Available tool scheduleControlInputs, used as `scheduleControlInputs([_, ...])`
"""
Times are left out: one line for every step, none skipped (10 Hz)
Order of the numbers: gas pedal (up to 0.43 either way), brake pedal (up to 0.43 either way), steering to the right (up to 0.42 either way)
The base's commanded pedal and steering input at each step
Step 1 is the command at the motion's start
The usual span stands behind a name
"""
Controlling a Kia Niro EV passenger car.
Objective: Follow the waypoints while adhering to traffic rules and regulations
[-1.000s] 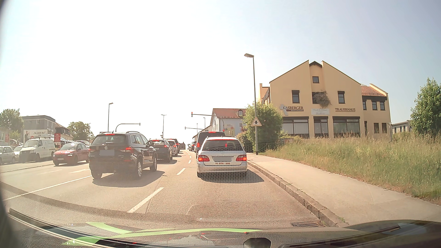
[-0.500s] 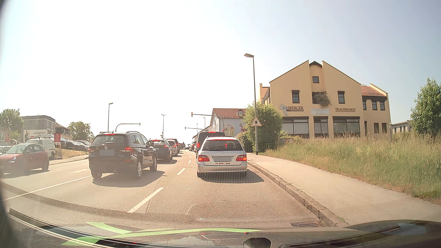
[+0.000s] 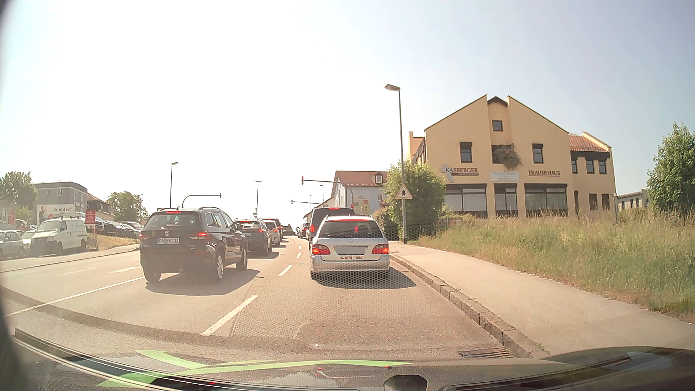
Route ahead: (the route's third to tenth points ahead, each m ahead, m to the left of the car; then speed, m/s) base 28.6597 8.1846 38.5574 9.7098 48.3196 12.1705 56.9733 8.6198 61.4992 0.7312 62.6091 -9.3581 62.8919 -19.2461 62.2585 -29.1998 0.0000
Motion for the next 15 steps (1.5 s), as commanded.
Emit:
scheduleControlInputs([0.0, 0.268, -0.023])
scheduleControlInputs([0.0, 0.268, -0.019])
scheduleControlInputs([0.0, 0.268, -0.018])
scheduleControlInputs([0.0, 0.268, -0.017])
scheduleControlInputs([0.0, 0.268, -0.017])
scheduleControlInputs([0.0, 0.268, -0.017])
scheduleControlInputs([0.0, 0.268, -0.017])
scheduleControlInputs([0.0, 0.268, -0.017])
scheduleControlInputs([0.0, 0.268, -0.017])
scheduleControlInputs([0.0, 0.268, -0.017])
scheduleControlInputs([0.0, 0.268, -0.018])
scheduleControlInputs([0.0, 0.268, -0.018])
scheduleControlInputs([0.0, 0.268, -0.018])
scheduleControlInputs([0.0, 0.268, -0.02])
scheduleControlInputs([0.0, 0.268, -0.02])
